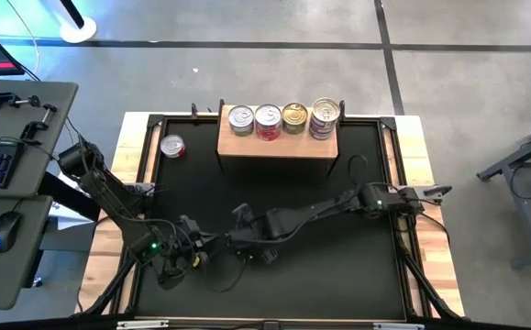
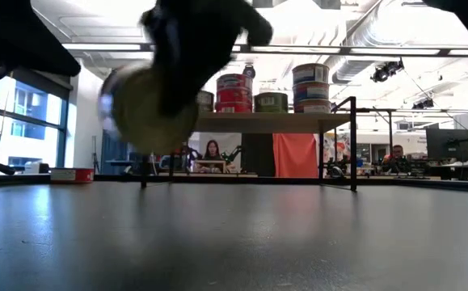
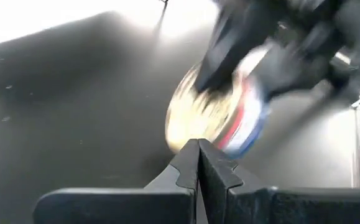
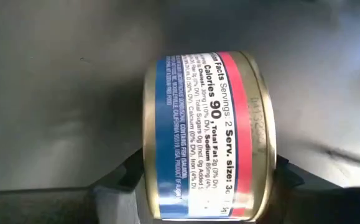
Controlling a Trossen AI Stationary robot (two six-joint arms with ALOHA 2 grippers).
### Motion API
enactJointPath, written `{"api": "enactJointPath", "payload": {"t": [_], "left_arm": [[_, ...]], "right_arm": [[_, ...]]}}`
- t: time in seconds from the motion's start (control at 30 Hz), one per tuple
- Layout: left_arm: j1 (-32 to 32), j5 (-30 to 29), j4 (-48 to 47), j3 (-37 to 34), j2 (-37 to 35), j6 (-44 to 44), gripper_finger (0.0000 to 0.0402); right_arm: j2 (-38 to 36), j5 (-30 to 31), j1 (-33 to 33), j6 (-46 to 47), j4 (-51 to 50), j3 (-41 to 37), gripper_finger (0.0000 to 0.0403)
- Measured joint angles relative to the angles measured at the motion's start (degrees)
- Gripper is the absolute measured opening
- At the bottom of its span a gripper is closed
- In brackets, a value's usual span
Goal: Stack canned seafood by type on shelf
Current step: Stack the blue tuna can on top of the other blue tuna cans
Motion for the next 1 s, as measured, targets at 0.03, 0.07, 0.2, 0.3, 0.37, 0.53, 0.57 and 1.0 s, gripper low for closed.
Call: {"api": "enactJointPath", "payload": {"t": [0.03, 0.07, 0.2, 0.3, 0.37, 0.53, 0.57, 1.0], "left_arm": [[0.11, 0.17, -0.79, 0.00, 0.00, 0.00, 0.0000], [0.11, 0.19, -1.41, 0.00, 0.00, 0.00, 0.0000], [0.37, 0.44, -4.29, 0.00, 0.00, 0.59, 0.0000], [1.60, 1.11, -3.73, 0.00, 0.00, 4.62, 0.0000], [3.27, 2.57, -1.57, 0.00, 0.00, 8.87, 0.0000], [11.72, 20.45, 14.78, 0.00, 0.00, 28.88, 0.0000], [13.83, 26.17, 19.55, 0.00, 0.01, 34.31, 0.0000], [30.17, 43.77, 44.46, 0.07, 0.31, 47.17, 0.0000]], "right_arm": [[-1.03, 0.18, -0.16, 1.82, -0.79, -0.23, 0.0170], [-2.50, 0.88, -0.40, 4.07, -1.84, -0.23, 0.0170], [-8.03, 6.11, -2.21, 12.97, -5.01, -0.14, 0.0170], [-12.08, 13.41, -4.06, 18.03, -7.68, -0.10, 0.0170], [-14.22, 18.47, -5.76, 20.99, -10.65, -0.10, 0.0170], [-19.17, 30.45, -11.55, 29.94, -23.08, -0.10, 0.0170], [-20.22, 32.55, -12.77, 32.36, -25.78, -0.11, 0.0170], [-33.65, 39.97, -25.46, 30.51, -26.56, -0.60, 0.0170]]}}
